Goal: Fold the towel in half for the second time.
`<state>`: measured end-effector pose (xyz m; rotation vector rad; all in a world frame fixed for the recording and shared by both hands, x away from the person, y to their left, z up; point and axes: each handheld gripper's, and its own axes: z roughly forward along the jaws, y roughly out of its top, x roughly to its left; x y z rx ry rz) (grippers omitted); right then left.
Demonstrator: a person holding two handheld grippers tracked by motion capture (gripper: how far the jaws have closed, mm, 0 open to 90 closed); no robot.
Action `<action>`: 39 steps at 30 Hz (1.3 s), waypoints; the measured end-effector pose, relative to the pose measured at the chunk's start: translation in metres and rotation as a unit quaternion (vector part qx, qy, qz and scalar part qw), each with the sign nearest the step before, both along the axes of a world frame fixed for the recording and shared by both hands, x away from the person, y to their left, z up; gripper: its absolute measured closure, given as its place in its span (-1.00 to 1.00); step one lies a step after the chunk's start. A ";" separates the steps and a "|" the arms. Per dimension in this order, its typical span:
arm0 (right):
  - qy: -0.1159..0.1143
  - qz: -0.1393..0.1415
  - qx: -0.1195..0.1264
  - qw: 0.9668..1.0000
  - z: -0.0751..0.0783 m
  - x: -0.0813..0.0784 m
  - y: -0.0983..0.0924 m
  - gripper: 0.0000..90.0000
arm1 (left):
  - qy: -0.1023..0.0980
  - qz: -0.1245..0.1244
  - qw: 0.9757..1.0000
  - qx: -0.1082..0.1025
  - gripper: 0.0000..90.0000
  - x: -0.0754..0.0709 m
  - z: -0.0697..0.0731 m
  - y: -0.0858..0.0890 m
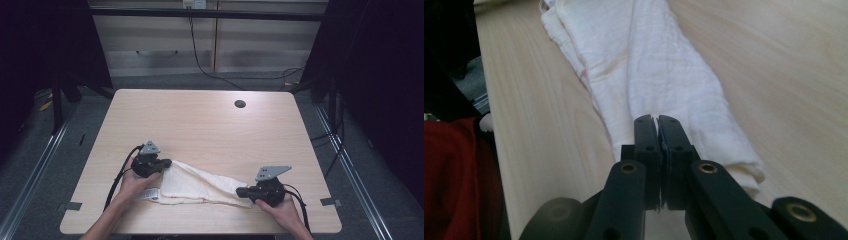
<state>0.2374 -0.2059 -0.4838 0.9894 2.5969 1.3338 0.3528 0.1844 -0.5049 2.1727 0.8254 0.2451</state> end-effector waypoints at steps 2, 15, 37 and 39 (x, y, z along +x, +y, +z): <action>0.005 0.006 0.004 1.000 -0.001 -0.004 0.001 0.96 | -0.001 0.001 1.000 0.003 0.92 0.000 0.000 0.000; 0.055 0.068 -0.019 0.996 -0.014 -0.005 0.020 0.96 | -0.003 0.008 1.000 0.000 0.92 -0.001 0.000 -0.002; 0.044 -0.014 -0.053 0.998 -0.012 0.035 0.017 0.97 | -0.064 -0.006 0.996 -0.058 0.91 -0.005 0.047 -0.013; 0.044 -0.022 -0.056 0.997 -0.012 0.041 0.017 0.97 | -0.069 -0.008 0.996 -0.063 0.91 -0.005 0.051 -0.016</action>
